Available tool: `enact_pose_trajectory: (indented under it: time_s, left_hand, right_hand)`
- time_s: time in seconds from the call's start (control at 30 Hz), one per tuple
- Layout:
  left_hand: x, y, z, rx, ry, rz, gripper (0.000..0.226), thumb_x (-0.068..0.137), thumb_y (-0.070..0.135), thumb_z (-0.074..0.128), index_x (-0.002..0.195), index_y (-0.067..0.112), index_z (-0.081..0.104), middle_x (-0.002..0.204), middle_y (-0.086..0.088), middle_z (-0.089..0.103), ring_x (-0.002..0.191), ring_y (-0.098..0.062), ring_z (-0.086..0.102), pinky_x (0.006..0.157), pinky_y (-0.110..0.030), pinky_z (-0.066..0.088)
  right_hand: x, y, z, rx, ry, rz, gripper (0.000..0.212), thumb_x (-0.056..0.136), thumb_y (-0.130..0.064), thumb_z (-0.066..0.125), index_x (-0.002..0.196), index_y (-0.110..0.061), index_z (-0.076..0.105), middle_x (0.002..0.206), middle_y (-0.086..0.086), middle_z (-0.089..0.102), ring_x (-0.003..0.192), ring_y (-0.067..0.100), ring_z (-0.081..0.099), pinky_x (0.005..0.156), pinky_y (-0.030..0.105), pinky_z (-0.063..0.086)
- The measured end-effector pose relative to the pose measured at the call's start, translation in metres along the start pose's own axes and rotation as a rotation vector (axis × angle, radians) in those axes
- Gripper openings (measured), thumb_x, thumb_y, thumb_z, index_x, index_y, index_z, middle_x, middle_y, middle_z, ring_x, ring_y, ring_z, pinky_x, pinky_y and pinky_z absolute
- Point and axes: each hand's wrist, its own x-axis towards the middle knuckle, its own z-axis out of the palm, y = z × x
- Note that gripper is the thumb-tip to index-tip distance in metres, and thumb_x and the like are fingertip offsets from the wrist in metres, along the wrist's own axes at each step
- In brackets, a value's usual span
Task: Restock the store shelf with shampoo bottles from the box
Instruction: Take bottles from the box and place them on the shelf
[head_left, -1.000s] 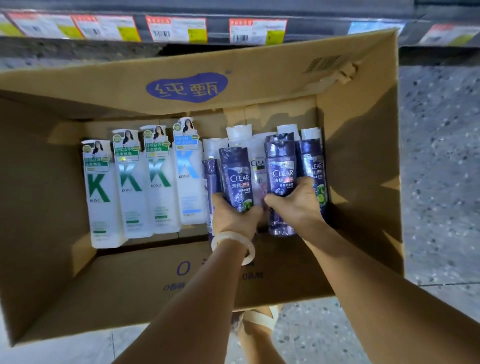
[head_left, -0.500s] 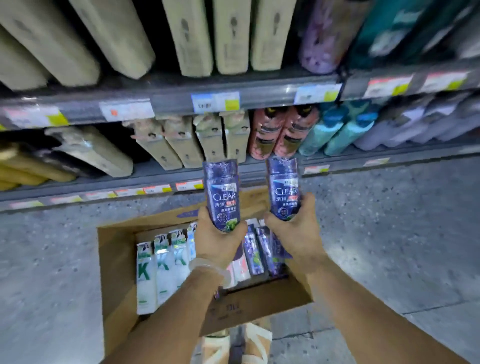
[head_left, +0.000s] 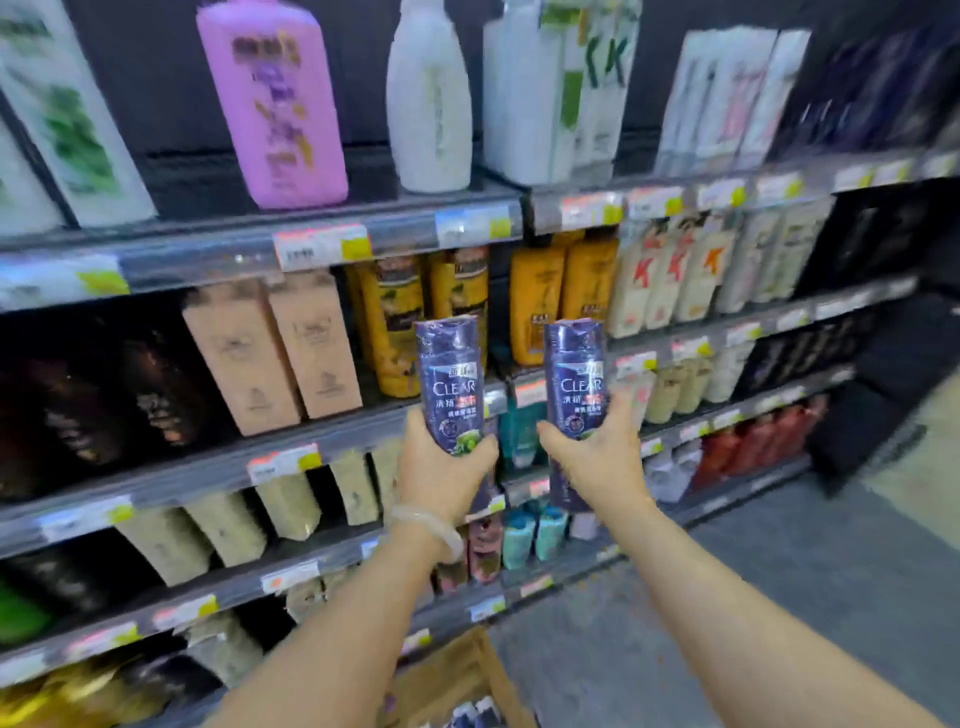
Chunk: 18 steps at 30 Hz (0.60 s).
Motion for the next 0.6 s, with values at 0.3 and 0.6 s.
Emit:
enact_pose_trajectory:
  time_s: [0.3, 0.6]
  left_hand:
    - [-0.018, 0.159, 0.111, -0.082, -0.139, 0.259, 0.046, 0.064, 0.013, 0.079, 0.085, 0.035, 0.044, 0.081, 0.021, 0.059, 0.064, 0.014, 0.057, 0.056, -0.007, 0.041]
    - [-0.069, 0.221, 0.325, -0.164, -0.229, 0.329, 0.051, 0.062, 0.009, 0.079, 0.091, 0.035, 0.047, 0.082, 0.021, 0.058, 0.067, 0.023, 0.054, 0.055, 0.003, 0.038]
  right_hand:
    - [0.051, -0.077, -0.176, 0.102, 0.217, -0.137, 0.058, 0.068, -0.025, 0.077, 0.110, -0.024, 0.037, 0.088, -0.010, 0.059, 0.078, 0.010, 0.062, 0.067, 0.030, 0.049]
    - [0.125, -0.030, -0.384, 0.007, 0.321, -0.164, 0.056, 0.069, -0.025, 0.077, 0.106, -0.028, 0.035, 0.087, -0.013, 0.059, 0.076, 0.007, 0.059, 0.063, 0.026, 0.042]
